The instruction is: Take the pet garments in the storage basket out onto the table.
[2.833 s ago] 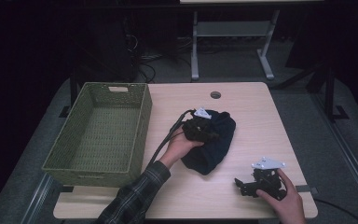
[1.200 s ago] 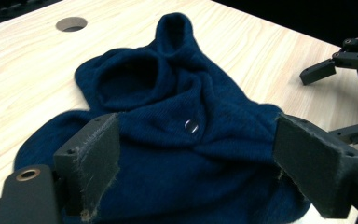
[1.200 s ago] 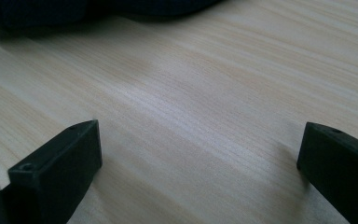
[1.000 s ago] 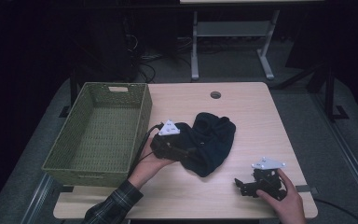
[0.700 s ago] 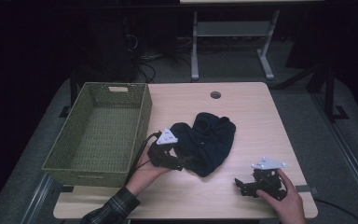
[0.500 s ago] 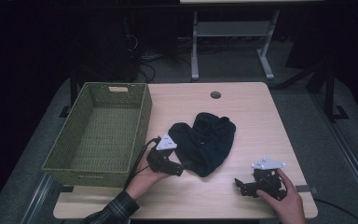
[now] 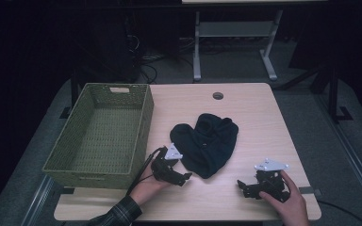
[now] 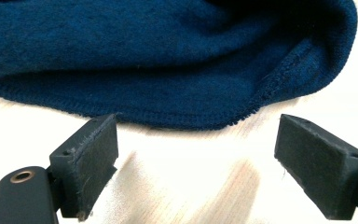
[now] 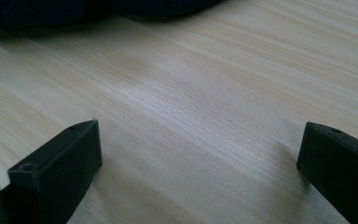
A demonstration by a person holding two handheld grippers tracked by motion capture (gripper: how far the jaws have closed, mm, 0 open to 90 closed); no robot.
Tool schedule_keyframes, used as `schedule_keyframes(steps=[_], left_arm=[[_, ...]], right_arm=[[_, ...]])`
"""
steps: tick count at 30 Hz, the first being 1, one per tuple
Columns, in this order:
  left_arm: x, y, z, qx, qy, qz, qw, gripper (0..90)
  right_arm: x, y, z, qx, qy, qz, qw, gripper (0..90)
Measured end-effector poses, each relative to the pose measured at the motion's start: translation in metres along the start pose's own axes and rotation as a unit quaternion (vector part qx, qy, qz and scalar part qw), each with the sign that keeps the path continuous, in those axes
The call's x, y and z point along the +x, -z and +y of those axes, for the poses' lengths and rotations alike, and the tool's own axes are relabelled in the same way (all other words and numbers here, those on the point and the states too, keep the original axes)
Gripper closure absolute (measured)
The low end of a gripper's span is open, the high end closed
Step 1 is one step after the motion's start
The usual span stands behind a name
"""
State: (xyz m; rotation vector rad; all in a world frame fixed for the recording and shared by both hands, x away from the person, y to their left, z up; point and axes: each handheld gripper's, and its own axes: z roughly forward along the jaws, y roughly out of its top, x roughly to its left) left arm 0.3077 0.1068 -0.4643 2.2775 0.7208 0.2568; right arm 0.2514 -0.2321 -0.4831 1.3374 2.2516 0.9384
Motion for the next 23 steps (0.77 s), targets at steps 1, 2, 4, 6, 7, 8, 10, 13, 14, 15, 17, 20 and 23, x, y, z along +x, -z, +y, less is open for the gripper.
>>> schedule_keyframes(steps=[1,2,4,6,7,8,10,13,14,15,17,20,23], left_arm=[[0.000,-0.001,-0.001,0.001,0.001,0.000,1.0000,13.0],[-0.001,-0.002,-0.002,0.003,0.000,0.001,1.0000,13.0],[-0.001,-0.005,-0.003,0.011,-0.004,-0.002,0.9999,13.0],[-0.002,-0.007,-0.005,0.012,-0.012,0.004,0.9999,12.8],[-0.002,-0.007,-0.006,0.010,-0.014,0.005,0.9998,12.8],[-0.002,-0.007,-0.006,0.010,-0.014,0.005,0.9998,12.8],[-0.002,-0.007,-0.009,-0.004,-0.013,0.004,0.9999,12.8],[-0.002,-0.006,-0.014,-0.017,-0.013,0.003,0.9998,13.0],[-0.002,-0.005,-0.015,-0.017,-0.014,0.002,0.9998,13.0],[-0.002,-0.005,-0.015,-0.017,-0.014,0.002,0.9998,13.0],[-0.002,-0.005,-0.015,-0.017,-0.014,0.002,0.9998,12.9],[-0.002,-0.005,-0.015,-0.016,-0.014,0.002,0.9998,12.9],[-0.002,-0.004,-0.016,-0.017,-0.011,0.005,0.9998,13.0]], right_arm=[[0.000,0.000,0.000,0.000,0.000,0.000,1.0000,0.0],[0.000,0.000,0.000,0.000,0.000,0.000,1.0000,0.0],[0.000,0.000,0.000,0.000,0.000,0.000,1.0000,0.0],[0.000,0.000,0.000,0.000,0.000,0.000,1.0000,0.0],[0.000,0.000,0.000,0.000,0.000,0.000,1.0000,0.0],[0.000,0.000,0.000,0.000,0.000,0.000,1.0000,0.0],[0.000,0.000,0.000,0.000,0.000,0.000,1.0000,0.0],[0.000,0.000,0.000,0.000,0.000,0.000,1.0000,0.0],[0.000,0.000,0.000,0.000,0.000,0.000,1.0000,0.0],[0.000,0.000,0.000,0.000,0.000,0.000,1.0000,0.0],[0.000,0.000,0.000,0.000,0.000,0.000,1.0000,0.0],[0.000,0.000,0.000,0.000,0.000,0.000,1.0000,0.0],[0.000,0.000,0.000,0.000,-0.002,-0.001,1.0000,0.0]])
